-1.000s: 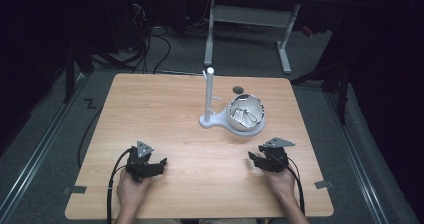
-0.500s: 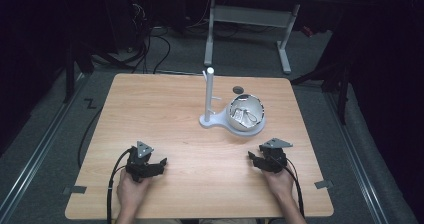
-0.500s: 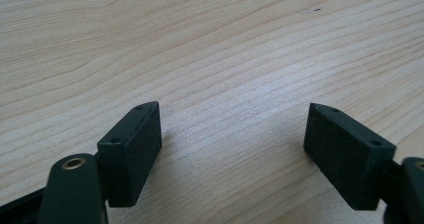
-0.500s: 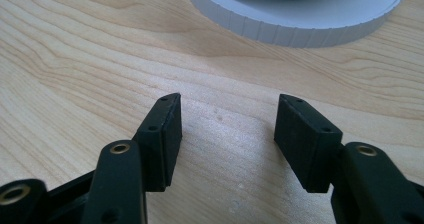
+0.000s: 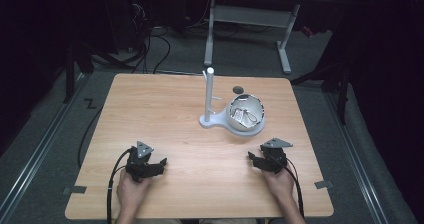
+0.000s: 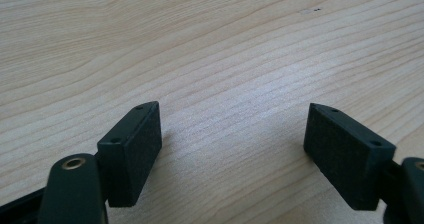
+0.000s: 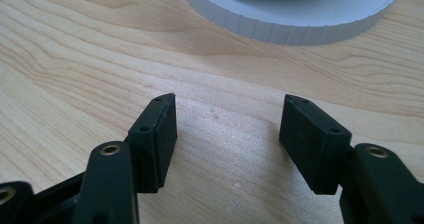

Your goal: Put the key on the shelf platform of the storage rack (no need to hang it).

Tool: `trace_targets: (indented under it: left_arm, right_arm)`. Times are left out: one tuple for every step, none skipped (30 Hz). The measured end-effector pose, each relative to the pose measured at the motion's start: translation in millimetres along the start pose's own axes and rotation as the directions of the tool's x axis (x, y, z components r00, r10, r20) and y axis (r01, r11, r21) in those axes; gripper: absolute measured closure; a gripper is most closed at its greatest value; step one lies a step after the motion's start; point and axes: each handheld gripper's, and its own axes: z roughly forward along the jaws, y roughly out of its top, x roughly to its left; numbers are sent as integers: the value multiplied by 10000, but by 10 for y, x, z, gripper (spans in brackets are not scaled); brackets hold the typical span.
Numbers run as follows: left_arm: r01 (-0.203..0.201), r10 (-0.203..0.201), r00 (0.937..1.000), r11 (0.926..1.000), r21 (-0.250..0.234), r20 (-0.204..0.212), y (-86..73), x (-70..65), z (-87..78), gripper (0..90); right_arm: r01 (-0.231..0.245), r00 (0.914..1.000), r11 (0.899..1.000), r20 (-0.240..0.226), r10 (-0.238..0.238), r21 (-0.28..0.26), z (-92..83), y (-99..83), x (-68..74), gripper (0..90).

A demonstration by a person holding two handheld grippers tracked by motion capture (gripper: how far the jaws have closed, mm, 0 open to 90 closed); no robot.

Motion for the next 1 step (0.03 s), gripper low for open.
trace_targets:
  left_arm:
    - [1,-1,10000,10000,-1,1,0,0,0,235]
  right_arm:
    - [-1,10000,10000,-2,1,0,0,0,0,404]
